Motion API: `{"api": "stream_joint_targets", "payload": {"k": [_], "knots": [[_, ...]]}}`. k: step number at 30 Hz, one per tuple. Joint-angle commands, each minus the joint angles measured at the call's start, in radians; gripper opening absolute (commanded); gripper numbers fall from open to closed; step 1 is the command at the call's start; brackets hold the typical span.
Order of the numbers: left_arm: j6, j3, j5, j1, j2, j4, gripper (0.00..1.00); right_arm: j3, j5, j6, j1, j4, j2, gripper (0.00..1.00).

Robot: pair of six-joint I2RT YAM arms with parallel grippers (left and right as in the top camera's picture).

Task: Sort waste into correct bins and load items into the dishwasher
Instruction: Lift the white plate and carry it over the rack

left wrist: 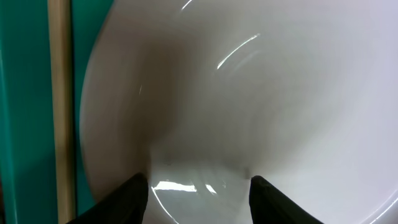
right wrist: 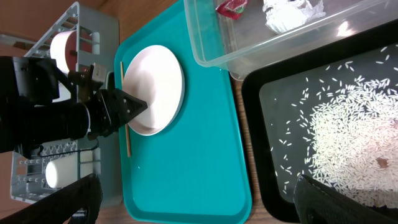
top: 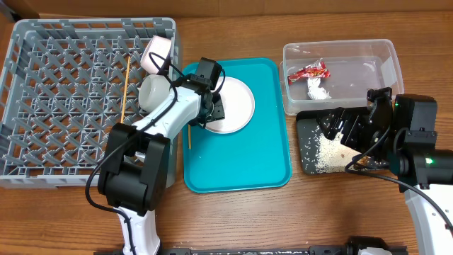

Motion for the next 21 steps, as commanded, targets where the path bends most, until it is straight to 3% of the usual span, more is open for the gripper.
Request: {"api": "stream_joint_targets", "payload": {"k": [1, 8, 16, 21], "knots": [[0.004, 0.015, 0.029, 0.012, 0.012, -0.002, 0.62, 0.019, 0.007, -0.004, -0.005, 0.005, -0.008, 1.0], [0.055, 0.163, -0.001, 0.012, -0.019, -0.161, 0.73, 0.019, 0.007, -0.004, -0.005, 0.005, -0.008, 1.0], [-0.067, 0.086, -0.045, 0.01, -0.014, -0.22, 0.69, 0.019, 0.007, -0.004, -0.005, 0.005, -0.008, 1.0], [-0.084, 0.047, -0.045, 0.012, -0.014, -0.209, 0.63, 0.019, 0.007, -0.004, -0.005, 0.005, -0.008, 1.0]]}}
